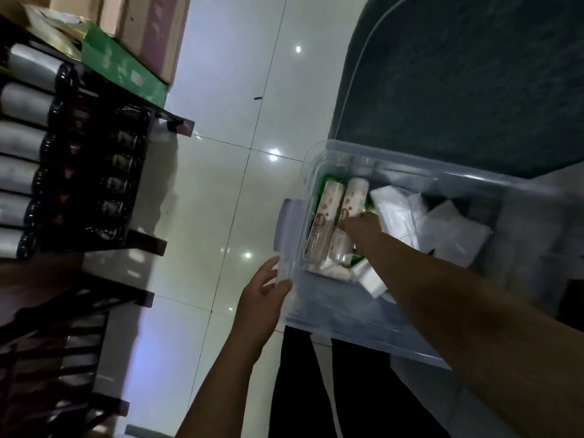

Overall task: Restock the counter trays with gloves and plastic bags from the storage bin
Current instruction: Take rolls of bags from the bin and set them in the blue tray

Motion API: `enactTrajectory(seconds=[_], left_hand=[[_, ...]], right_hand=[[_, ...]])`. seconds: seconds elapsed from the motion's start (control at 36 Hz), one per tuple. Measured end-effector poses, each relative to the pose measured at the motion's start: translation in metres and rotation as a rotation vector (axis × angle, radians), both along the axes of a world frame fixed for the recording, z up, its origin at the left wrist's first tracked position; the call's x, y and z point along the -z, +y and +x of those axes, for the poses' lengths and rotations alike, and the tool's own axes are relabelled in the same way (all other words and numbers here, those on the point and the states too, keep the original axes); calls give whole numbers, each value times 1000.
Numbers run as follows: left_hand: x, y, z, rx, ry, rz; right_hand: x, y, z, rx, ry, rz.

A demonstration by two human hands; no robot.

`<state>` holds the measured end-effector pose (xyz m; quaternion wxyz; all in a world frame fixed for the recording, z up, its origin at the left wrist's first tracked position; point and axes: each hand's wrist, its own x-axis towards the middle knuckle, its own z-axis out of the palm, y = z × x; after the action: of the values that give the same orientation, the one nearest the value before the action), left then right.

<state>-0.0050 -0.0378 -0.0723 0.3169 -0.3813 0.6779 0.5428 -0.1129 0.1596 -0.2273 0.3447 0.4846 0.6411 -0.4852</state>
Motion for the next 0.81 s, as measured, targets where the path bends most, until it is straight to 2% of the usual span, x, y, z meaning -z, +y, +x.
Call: enactTrajectory(seconds=[0.08, 0.19, 0.28, 0.42, 0.58, 0.81], left_hand=[[-8, 3, -3, 16, 45, -100], [-31, 16, -12, 129, 242, -219], [-52, 33, -20, 241, 298, -124], [-75, 67, -39, 289, 198, 93], [-94, 94, -29, 291, 30, 298], [-113, 103, 7, 212, 74, 388]], right_hand=[[-40, 11, 10, 26, 43, -61], [-109, 34, 42, 102, 141, -216], [-160, 52, 72, 113, 210, -313], [-216, 61, 108, 50, 326, -356], [-251, 63, 138, 71, 433, -357], [-263, 67, 156, 12, 528, -371]])
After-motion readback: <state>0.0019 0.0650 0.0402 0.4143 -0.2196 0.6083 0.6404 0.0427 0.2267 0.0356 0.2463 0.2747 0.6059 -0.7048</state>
